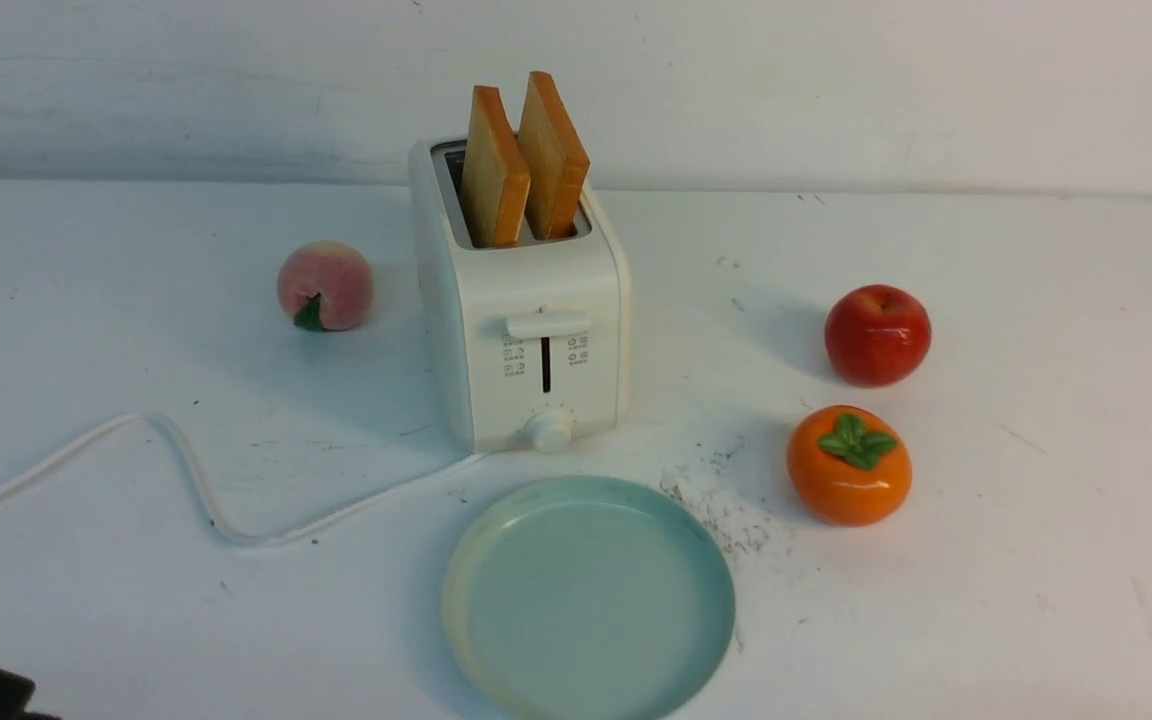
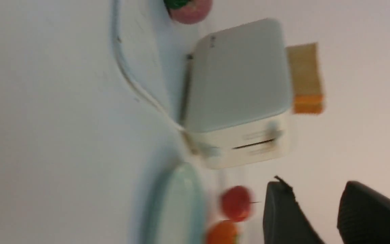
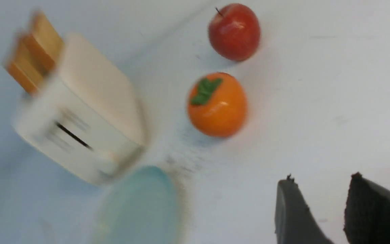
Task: Take toasted bread from bread machine on white table place on plate.
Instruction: 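Grasp the toast slice in the toaster and pull it up out of the slot with the right gripper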
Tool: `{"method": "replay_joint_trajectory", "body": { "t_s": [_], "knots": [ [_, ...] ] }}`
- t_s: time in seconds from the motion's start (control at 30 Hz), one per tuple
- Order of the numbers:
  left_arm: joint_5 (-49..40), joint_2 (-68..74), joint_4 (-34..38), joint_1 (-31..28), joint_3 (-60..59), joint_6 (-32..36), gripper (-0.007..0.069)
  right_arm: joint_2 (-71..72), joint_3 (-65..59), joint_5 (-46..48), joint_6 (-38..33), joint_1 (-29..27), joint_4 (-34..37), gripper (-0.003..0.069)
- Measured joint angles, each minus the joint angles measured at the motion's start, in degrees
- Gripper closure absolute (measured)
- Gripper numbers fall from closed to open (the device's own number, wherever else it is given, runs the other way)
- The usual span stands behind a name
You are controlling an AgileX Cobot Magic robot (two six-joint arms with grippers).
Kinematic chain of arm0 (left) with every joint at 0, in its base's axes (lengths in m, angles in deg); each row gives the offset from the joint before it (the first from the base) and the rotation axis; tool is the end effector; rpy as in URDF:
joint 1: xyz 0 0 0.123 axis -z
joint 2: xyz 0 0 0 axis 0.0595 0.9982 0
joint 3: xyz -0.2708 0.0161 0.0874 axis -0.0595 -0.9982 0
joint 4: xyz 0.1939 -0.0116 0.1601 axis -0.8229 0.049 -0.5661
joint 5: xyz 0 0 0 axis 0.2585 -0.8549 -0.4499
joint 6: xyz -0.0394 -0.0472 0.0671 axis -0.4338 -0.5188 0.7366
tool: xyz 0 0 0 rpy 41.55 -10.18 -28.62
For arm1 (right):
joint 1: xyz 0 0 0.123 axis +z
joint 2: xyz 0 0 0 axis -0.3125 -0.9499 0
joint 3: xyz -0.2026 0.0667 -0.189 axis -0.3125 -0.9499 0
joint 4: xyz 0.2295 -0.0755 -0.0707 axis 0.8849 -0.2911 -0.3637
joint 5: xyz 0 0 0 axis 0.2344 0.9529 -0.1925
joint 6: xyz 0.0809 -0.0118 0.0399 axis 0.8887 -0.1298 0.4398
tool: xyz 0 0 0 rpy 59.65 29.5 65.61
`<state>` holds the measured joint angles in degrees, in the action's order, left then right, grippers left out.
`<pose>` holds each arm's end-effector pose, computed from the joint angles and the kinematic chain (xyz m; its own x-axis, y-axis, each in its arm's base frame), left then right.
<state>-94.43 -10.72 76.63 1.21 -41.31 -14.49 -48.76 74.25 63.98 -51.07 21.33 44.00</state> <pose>0.0552 -0.0148 0.1927 -0.1906 -0.9815 0.0199 -0.0531 -0.0099 -0.9985 0.0539 0.0161 0.1846 -0.2511 0.7363 -0.6283 -0.0071 0.6477 0.7619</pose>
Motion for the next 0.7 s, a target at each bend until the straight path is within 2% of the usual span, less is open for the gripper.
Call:
{"method": "replay_joint_trajectory", "body": {
  "t_s": [0.03, 0.17, 0.5, 0.63, 0.7],
  "knots": [
    [1.8, 0.0, 7.6, 0.0, 0.0, -1.8, 0.0384, 0.0, 0.0, -1.0, 3.5, 0.0, 7.2, 0.0419],
    [3.1, 0.0, 14.6, 0.0, 0.0, -2.7, 0.0384, 0.0, 0.0, -2.2, 5.3, 0.0, 15.5, 0.0419],
    [7.5, 0.0, 17.8, 0.0, 0.0, -2.8, 0.0389, 0.0, 1.8, -4.7, 4.9, 0.0, 17.8, 0.0419],
    [9.9, 0.0, 15.7, 0.0, 4.7, 2.1, 0.0442, -0.6, 11.5, -14.2, -4.6, 0.0, 16.2, 0.0419],
    [9.9, 0.0, 12.5, 0.0, 9.9, 6.8, 0.0487, -2.7, 16.8, -16.4, -12.8, -0.1, 14.1, 0.0419]
  ]
}}
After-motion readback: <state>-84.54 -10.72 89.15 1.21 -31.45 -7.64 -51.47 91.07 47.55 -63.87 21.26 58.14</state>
